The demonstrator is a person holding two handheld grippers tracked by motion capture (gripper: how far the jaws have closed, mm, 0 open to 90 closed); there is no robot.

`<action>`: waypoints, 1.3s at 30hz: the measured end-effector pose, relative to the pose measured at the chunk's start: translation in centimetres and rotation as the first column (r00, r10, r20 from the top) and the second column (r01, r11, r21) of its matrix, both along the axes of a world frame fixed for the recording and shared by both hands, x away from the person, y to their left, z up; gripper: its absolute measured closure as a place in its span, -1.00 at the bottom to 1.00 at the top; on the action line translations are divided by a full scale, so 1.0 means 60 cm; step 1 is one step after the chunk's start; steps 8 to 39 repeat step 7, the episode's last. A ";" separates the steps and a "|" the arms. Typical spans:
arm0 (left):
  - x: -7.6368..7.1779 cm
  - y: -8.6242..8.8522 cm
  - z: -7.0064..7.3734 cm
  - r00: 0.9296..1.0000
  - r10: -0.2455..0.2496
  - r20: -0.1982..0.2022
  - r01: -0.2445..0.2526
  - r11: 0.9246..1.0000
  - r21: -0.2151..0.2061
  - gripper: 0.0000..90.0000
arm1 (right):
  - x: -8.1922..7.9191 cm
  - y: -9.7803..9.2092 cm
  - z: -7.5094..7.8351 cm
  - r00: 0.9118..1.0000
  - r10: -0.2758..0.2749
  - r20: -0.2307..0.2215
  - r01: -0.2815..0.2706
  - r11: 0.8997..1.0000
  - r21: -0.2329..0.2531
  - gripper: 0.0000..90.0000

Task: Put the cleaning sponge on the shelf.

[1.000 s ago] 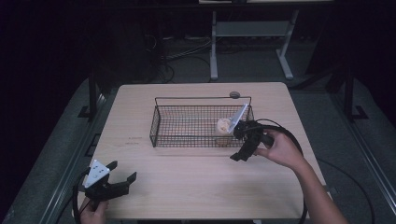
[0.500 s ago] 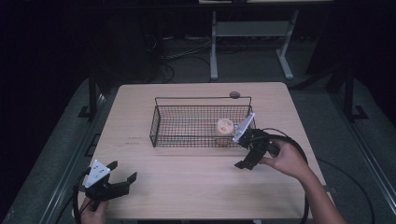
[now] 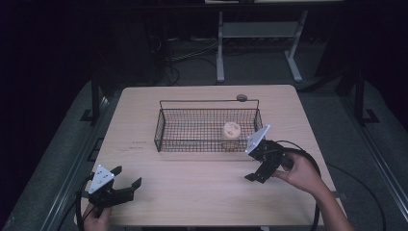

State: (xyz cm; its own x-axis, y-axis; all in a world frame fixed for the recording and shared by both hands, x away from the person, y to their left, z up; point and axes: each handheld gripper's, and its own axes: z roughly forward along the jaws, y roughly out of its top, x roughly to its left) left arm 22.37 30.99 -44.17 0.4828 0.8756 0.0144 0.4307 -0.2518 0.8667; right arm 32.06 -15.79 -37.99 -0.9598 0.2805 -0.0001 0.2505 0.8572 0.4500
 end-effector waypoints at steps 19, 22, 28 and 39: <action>0.001 -0.002 0.000 1.000 -0.004 0.000 0.004 1.000 0.000 -0.69 | -0.020 -0.013 -0.008 1.000 -0.014 0.023 0.013 1.000 0.018 -0.62; 0.001 -0.002 0.000 1.000 -0.004 0.000 0.004 1.000 0.000 -0.69 | -0.020 -0.013 -0.008 1.000 -0.014 0.023 0.013 1.000 0.018 -0.62; 0.001 -0.002 0.000 1.000 -0.004 0.000 0.004 1.000 0.000 -0.69 | -0.020 -0.013 -0.008 1.000 -0.014 0.023 0.013 1.000 0.018 -0.62; 0.001 -0.002 0.000 1.000 -0.004 0.000 0.004 1.000 0.000 -0.69 | -0.020 -0.013 -0.008 1.000 -0.014 0.023 0.013 1.000 0.018 -0.62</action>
